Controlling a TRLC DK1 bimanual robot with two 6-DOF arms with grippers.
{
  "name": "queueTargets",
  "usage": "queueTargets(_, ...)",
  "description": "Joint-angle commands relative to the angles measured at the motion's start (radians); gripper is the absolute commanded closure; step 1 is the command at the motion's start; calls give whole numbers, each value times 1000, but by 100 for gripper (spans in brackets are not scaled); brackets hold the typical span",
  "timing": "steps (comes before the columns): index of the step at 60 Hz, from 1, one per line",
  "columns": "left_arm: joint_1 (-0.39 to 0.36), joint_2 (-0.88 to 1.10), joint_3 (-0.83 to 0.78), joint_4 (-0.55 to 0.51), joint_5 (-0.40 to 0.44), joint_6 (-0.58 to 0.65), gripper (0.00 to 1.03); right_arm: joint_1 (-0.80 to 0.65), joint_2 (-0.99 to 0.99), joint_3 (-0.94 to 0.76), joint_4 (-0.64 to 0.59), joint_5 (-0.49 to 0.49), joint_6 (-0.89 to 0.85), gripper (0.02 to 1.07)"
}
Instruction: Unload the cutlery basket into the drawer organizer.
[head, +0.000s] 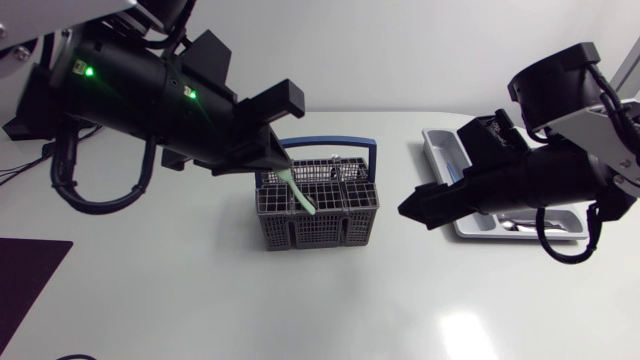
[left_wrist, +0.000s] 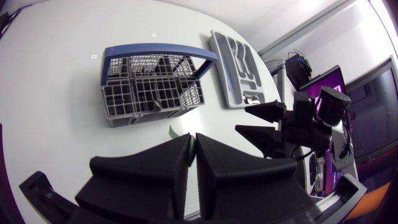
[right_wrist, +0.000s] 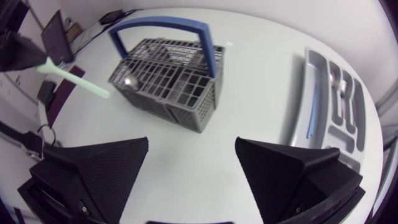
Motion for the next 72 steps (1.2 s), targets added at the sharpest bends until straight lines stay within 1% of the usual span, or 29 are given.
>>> queueTargets(1,-10,31,-5,-6,37,53,100,7,-3,-12,-43,-73,-181,7)
queueTargets(8,-22,69,-22,-3,100,102,100,19,-29,-31,-34,-184,-250,7)
queueTargets(16,-34,108,-36,-3,158,151,100,54,-46,-50,18,-185,-393,7)
queueTargets(18,-37,118,-38,-2,186,174,100,73,-47,-54,16,-182,-439,7)
queueTargets(23,-46,135,-38,-2,224,206,100,113,-47,-59,7,-201,-482,7)
queueTargets(29,-62,152,-39,-2,237,249,100,163,-24,-59,-3,-199,-516,14)
queueTargets(35,-80,167,-39,-2,267,280,100,196,17,-56,-11,-234,-545,19)
queueTargets(38,-89,171,-39,-2,269,291,100,202,29,-59,-10,-256,-551,20)
queueTargets(41,-99,174,-36,-2,276,297,100,216,31,-62,-8,-270,-566,24)
queueTargets(46,-106,177,-38,-2,286,301,100,239,31,-65,-7,-297,-580,38)
queueTargets(47,-108,178,-36,-2,286,303,100,239,31,-65,-7,-303,-588,45)
queueTargets(48,-108,180,-36,-2,287,304,100,239,31,-64,-7,-308,-591,48)
queueTargets(51,-109,180,-36,-2,295,309,100,239,31,-64,3,-336,-596,67)
queueTargets(55,-109,180,-36,-2,309,315,100,242,34,-61,4,-354,-599,77)
queueTargets(57,-109,181,-36,-2,309,315,100,248,38,-59,4,-356,-599,79)
queueTargets(72,-118,181,-33,-2,322,320,100,274,55,-59,12,-359,-589,79)
